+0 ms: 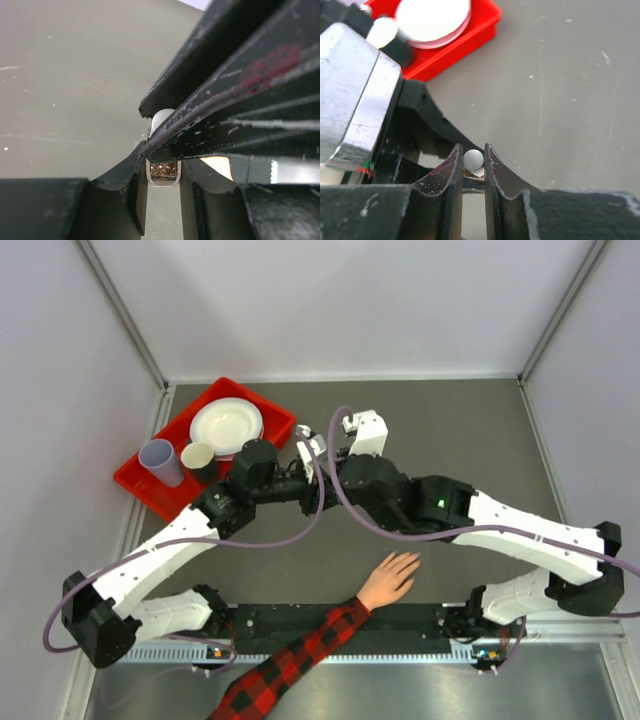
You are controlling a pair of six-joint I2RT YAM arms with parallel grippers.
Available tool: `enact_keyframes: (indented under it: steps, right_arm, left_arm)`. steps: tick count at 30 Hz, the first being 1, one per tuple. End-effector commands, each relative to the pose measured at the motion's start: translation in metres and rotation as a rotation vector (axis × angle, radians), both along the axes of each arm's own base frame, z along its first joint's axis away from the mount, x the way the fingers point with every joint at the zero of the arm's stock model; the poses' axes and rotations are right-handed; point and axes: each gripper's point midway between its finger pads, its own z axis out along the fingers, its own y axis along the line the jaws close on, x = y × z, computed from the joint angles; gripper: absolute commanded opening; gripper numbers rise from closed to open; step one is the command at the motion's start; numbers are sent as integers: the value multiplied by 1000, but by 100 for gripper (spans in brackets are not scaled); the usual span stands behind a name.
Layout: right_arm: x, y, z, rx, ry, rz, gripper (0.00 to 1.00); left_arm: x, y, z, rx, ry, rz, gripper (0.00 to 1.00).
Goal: Paint the nails
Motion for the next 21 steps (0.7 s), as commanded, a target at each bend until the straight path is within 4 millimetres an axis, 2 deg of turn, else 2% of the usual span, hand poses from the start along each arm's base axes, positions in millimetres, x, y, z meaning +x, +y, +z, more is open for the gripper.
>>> enact_keyframes:
  steps: [1, 2, 4, 5, 7, 8, 10, 11, 13, 14, 15, 17, 19, 21]
  right_arm:
    - [-18, -18, -12, -31, 47, -90, 2]
    - [-20, -14, -9, -21, 41, -66, 12]
    - [-24, -13, 2, -3, 30, -15, 25]
    - [-24, -15, 7, -16, 9, 9, 38]
    - [-30, -17, 21, -3, -14, 86, 55]
    - [-33, -13, 22, -23, -10, 183, 65]
    - [-39, -14, 28, -23, -4, 274, 69]
    - [-51, -11, 32, -25, -4, 388, 70]
    - [-53, -17, 32, -37, -4, 459, 74]
    - [-68, -14, 32, -30, 6, 592, 75]
    - [-65, -18, 32, -31, 13, 616, 75]
    - [-74, -18, 34, -22, 9, 708, 74]
    - [-61, -27, 39, -2, 13, 694, 71]
    - [-62, -30, 45, 45, 24, 746, 63]
  left_arm:
    - [48, 12, 51, -120, -176, 208, 0]
    - [46, 10, 50, -118, -173, 192, 0]
    - [44, 8, 50, -112, -170, 172, 0]
    - [39, 5, 48, -111, -165, 139, 0]
    - [33, 2, 48, -112, -163, 94, 0]
    - [30, 0, 46, -110, -156, 71, 0]
    - [16, -7, 47, -118, -141, -23, 0]
    - [10, -9, 46, -122, -134, -64, 0]
    - [-8, -15, 47, -141, -111, -186, 0]
    - [-14, -16, 48, -150, -102, -225, 0]
    - [-28, -18, 52, -173, -93, -303, 0]
    - [-38, -18, 53, -192, -68, -359, 0]
    - [-50, -18, 54, -202, -47, -441, 0]
    - [-56, -19, 52, -203, -16, -482, 0]
